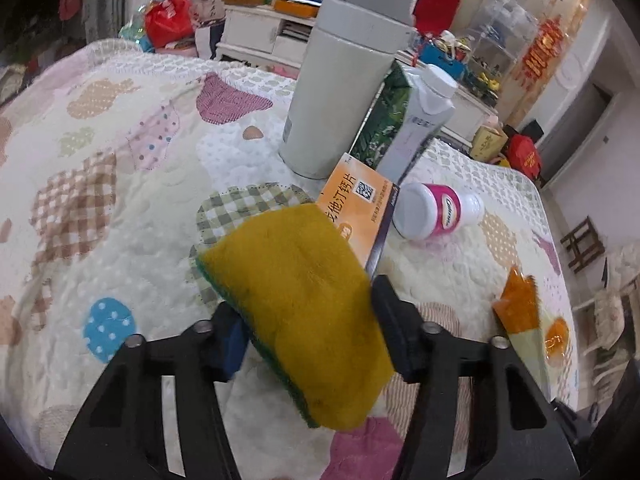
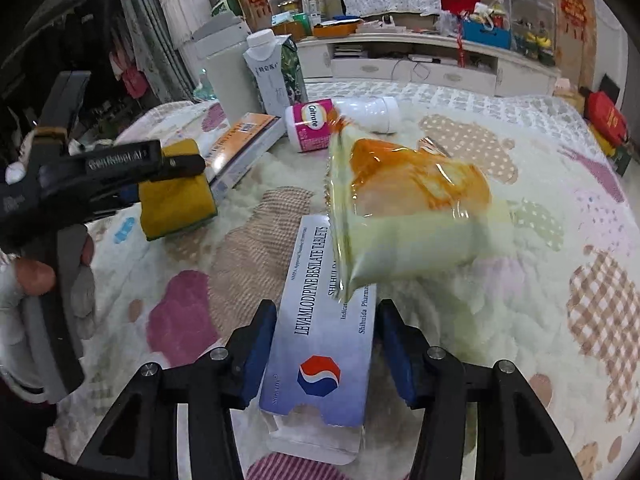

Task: Collect trash
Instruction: 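Grasp the yellow sponge with the left gripper while the right grasps the Pepsi-logo box, then lift the yellow sponge with the left gripper while the right holds the Pepsi-logo box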

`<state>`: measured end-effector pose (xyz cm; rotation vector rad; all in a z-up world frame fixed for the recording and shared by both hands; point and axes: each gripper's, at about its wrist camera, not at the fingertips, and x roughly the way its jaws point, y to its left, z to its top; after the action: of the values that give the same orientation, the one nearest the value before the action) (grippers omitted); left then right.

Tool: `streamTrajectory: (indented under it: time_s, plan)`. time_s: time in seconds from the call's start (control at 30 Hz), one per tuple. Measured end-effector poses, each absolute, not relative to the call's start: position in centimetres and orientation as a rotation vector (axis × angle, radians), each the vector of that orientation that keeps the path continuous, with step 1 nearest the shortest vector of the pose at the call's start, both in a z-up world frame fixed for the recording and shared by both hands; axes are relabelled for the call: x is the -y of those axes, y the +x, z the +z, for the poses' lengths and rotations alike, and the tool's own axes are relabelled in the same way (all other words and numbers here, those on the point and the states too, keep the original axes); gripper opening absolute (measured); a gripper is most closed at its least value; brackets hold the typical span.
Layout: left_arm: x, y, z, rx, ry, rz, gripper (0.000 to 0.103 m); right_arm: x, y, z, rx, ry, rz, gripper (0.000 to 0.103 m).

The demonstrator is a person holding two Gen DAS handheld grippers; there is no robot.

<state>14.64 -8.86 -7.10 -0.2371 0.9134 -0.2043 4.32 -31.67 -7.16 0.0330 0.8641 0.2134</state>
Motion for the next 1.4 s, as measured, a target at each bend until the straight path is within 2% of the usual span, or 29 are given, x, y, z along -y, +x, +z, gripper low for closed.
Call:
streamTrajectory:
  time_s: [0.13,0.17,0.43,0.53,0.6,0.8,0.97,1.23,1.3,1.4]
  plan:
    - [8.7,12.4,-6.4,-0.923,-0.221,-0.254,0.035,32.0,2.1,-6.1,-0.853,0.070,0.278,0.050]
    - [8.7,11.7,-6.3,-0.925,-0.221,-0.270,0.029,32.2,1.2,-5.8,-0.846,0.079,0.293,0.050]
    - [8.4,7.1,-6.8,-0.976,-0.247,-0.344,0.029,31.9,-4.2,-5.5,-0.858,0.052,0.330,0.050]
    - [7.9,6.6,-6.8,-0.968,-0.281,-0.337,0.033,32.0,-6.0,-6.1,-0.883,0.036,0.339,0.050]
    - [7.7,6.4,-6.7,-0.960,-0.298,-0.331,0.055,32.3,-7.0,-6.6,-0.896,0.036,0.334,0.050]
    - [6.6,7.0,-7.3,-0.942,-0.369,-0.293,0.055,33.1,-7.9,-8.4,-0.928,0.030,0.289,0.051]
    - [5.6,7.3,-8.2,-0.972,-0.445,-0.301,0.055,32.9,-7.8,-8.4,-0.911,0.028,0.267,0.057]
    - [3.8,4.8,-6.5,-0.942,-0.427,-0.304,0.056,33.1,-7.2,-8.5,-0.903,0.050,0.274,0.064]
    - [3.0,4.7,-6.3,-0.931,-0.415,-0.272,0.064,33.1,-7.1,-8.5,-0.901,0.054,0.276,0.064]
    - [1.5,5.2,-6.4,-0.922,-0.422,-0.214,0.068,33.2,-6.9,-8.5,-0.898,0.061,0.275,0.065]
